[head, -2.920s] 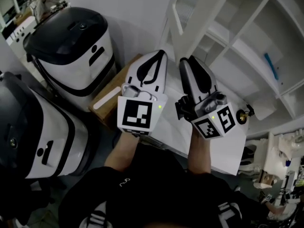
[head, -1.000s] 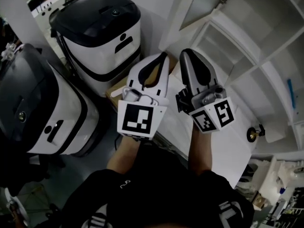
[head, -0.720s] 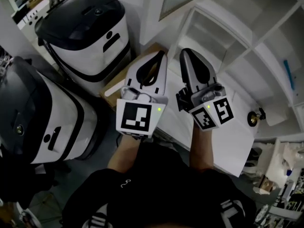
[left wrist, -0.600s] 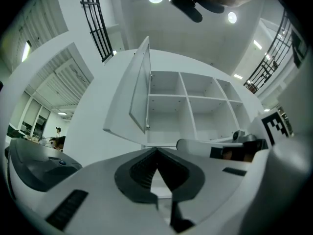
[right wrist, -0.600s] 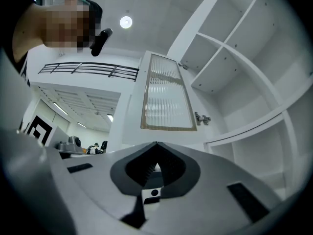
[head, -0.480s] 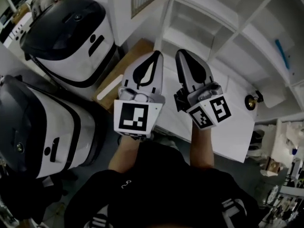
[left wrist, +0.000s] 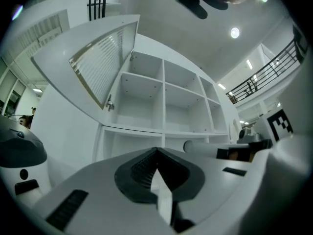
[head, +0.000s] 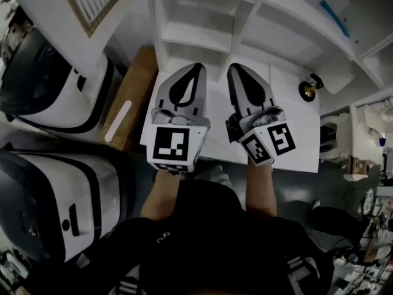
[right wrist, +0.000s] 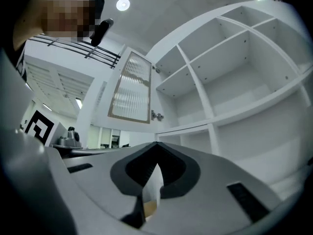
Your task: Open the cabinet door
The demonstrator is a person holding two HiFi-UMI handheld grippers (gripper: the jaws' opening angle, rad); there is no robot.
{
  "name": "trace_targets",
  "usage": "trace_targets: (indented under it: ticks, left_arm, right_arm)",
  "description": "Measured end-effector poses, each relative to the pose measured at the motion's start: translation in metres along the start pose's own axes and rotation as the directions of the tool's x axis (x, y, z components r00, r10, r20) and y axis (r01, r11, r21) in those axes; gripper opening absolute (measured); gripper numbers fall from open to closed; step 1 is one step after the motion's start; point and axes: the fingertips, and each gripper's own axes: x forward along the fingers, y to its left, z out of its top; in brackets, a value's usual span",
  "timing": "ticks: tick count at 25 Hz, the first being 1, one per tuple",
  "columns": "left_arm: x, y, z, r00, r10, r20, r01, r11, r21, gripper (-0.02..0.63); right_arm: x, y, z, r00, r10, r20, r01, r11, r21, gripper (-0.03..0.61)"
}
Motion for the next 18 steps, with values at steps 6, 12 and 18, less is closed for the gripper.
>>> trace_targets:
  ticks: [6,12,18]
  left_arm:
    - [0.026,-0.044,-0.023,0.993,-0.109,-0.046,0.109,0.994,0.003,0.011]
    - [0.046,-0.071,-0.048,0.983,-0.159,-0.087,0.158,0.987,-0.014,0.011]
    - [0.058,-0.08,-0.066,0.974,-0.189,-0.127,0.188,0.982,-0.023,0.011]
  right_arm:
    - [-0.047,-0.05,-0.009,0.982,-0.187,-0.019,0.187,0.982,0.012,0.018]
    - [-0.085,-0.092,-0.031,0.927,-0.368,-0.067,0.368,0.93,-0.01,0.018]
    - [-0.103,-0.115,-0.052,0.879,-0.463,-0.115,0.464,0.886,-0.026,0.017]
